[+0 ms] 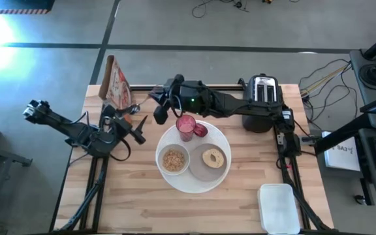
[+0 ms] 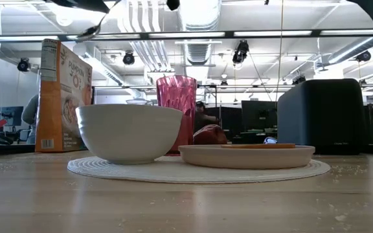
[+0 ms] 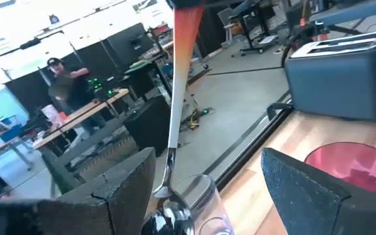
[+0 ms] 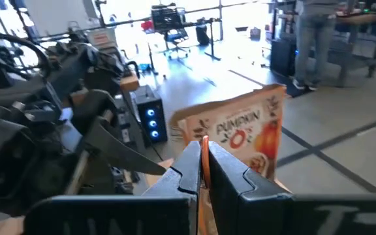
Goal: Arrange a breakfast setting
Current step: Put the orange spoon to the left of the white table mat on the table
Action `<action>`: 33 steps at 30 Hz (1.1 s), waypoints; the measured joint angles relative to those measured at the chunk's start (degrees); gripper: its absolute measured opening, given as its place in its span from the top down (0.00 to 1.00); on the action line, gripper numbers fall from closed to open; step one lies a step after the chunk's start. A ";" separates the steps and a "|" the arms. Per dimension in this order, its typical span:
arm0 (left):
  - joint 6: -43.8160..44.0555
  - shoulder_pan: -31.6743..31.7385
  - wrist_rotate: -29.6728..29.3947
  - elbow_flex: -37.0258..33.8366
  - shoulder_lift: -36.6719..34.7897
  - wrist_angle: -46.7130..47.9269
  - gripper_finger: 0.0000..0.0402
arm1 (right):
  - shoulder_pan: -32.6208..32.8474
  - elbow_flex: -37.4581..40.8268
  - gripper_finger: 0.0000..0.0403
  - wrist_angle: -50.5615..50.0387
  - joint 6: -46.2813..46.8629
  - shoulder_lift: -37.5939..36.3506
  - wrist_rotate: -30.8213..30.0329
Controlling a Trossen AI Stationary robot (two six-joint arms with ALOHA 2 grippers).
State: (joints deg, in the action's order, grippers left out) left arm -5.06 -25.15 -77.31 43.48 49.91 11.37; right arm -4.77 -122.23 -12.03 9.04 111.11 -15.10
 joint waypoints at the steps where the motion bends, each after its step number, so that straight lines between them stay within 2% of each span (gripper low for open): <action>1: -0.01 0.00 -0.56 0.00 0.40 -0.32 0.35 | 0.18 0.00 0.98 0.28 -0.01 0.00 0.45; 6: 0.00 0.00 -5.16 0.00 1.00 -0.39 0.38 | 0.83 0.00 0.98 0.52 -0.15 0.00 0.67; 19: 0.00 0.01 -4.22 0.00 0.78 -0.38 0.66 | 1.06 0.00 0.98 0.82 0.25 0.00 2.15; 28: 0.00 0.06 -4.20 0.00 0.78 -0.35 0.81 | 1.52 0.00 0.98 0.87 0.31 0.00 2.36; 33: 0.00 0.24 -4.18 0.00 0.78 -0.35 0.86 | 2.03 0.00 0.98 1.11 0.76 0.00 5.06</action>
State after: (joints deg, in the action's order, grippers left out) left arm -5.06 -24.91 -81.49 43.48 50.70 11.03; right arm -2.74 -122.23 -10.92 9.80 111.11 -10.05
